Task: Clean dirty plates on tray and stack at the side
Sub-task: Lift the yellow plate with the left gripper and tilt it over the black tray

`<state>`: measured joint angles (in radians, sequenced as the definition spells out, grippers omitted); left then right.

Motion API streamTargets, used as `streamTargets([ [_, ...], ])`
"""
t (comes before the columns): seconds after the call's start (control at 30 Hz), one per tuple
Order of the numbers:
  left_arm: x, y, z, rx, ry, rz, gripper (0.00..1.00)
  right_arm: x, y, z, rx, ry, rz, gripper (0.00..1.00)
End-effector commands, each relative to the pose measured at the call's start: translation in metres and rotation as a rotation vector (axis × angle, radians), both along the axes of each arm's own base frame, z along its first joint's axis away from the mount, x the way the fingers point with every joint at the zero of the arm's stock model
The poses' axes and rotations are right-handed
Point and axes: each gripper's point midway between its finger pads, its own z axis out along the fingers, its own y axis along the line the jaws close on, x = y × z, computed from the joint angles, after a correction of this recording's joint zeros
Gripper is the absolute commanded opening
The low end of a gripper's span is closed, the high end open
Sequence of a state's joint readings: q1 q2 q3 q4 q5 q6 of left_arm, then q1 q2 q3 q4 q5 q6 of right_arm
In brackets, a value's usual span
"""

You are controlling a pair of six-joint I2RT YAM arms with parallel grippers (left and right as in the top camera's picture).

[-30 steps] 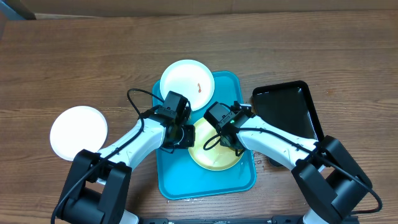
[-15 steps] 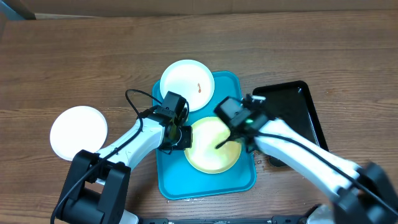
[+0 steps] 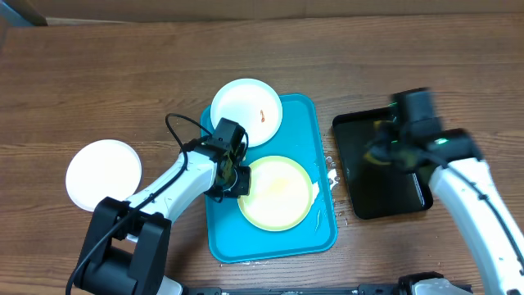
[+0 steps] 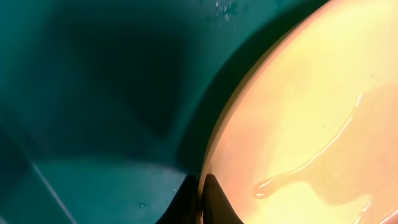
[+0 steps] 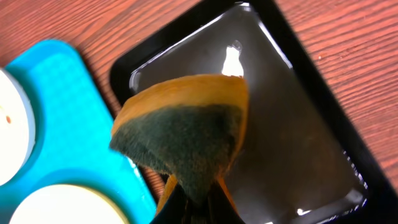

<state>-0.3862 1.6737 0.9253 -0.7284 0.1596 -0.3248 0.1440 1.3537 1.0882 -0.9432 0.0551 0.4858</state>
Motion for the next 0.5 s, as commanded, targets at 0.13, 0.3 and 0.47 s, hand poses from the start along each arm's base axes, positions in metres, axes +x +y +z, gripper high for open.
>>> streamTargets([
  [0.13, 0.027, -0.009, 0.033, 0.02, -0.062, -0.073, 0.04, -0.019, -0.008, -0.063, 0.237, 0.169, 0.053, 0.06],
  [0.3, 0.031, -0.023, 0.043, 0.009, -0.088, -0.106, 0.04, -0.02, -0.01, -0.079, 0.211, 0.182, 0.014, 0.42],
  [0.47, 0.034, -0.041, 0.064, -0.001, -0.111, -0.145, 0.04, -0.016, -0.023, -0.075, 0.159, 0.167, -0.059, 0.58],
])
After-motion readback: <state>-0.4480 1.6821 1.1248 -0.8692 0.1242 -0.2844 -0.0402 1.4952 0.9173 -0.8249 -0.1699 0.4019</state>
